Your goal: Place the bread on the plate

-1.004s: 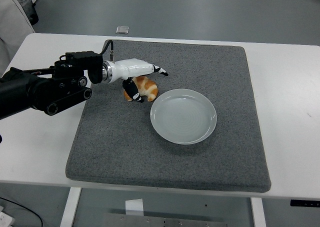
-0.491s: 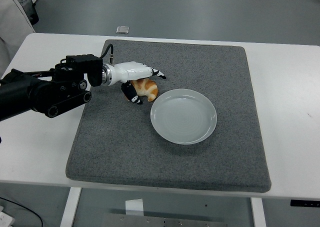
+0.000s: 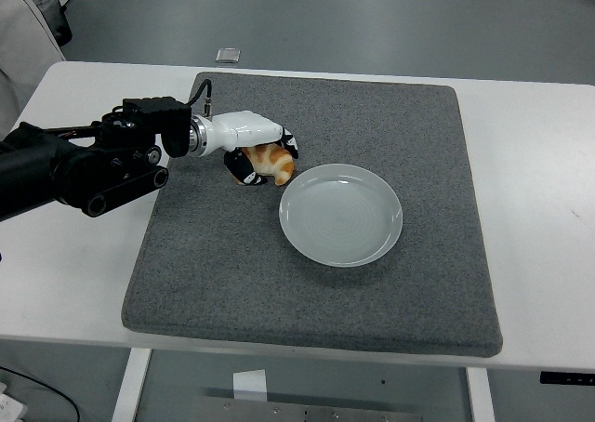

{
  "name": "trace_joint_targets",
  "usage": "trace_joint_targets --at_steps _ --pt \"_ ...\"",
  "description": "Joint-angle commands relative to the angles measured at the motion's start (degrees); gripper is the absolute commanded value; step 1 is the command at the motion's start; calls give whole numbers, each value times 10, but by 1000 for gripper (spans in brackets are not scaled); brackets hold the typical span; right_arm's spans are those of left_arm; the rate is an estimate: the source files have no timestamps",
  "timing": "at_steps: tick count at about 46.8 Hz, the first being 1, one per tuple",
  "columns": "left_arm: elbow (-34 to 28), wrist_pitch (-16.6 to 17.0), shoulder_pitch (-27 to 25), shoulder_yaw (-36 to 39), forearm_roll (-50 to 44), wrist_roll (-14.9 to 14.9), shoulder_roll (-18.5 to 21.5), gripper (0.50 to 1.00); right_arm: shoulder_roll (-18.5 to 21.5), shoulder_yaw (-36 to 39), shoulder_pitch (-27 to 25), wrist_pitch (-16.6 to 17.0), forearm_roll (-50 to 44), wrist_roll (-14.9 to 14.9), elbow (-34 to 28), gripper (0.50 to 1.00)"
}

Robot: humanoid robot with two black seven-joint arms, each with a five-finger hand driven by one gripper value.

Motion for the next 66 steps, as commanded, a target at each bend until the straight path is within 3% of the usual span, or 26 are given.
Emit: trace_joint_targets --at_steps 1,14,21,47,59,66 --pt "-1 -1 -2 0 0 0 0 735 0 0 0 0 0 0 0 932" --pt "-1 -3 -3 0 0 0 2 621 0 0 0 0 0 0 0 932" --pt "-1 -4 -6 0 0 0 4 500 0 0 0 0 0 0 0 932" --pt "-9 -11 -57 0 14 -1 29 500 0 0 0 0 0 0 0 932" --pt "-28 -63 -129 -7 5 -1 65 500 0 0 0 0 0 0 0 932" --pt "-41 -80 -154 -22 -1 -1 66 500 0 0 0 0 0 0 0 932"
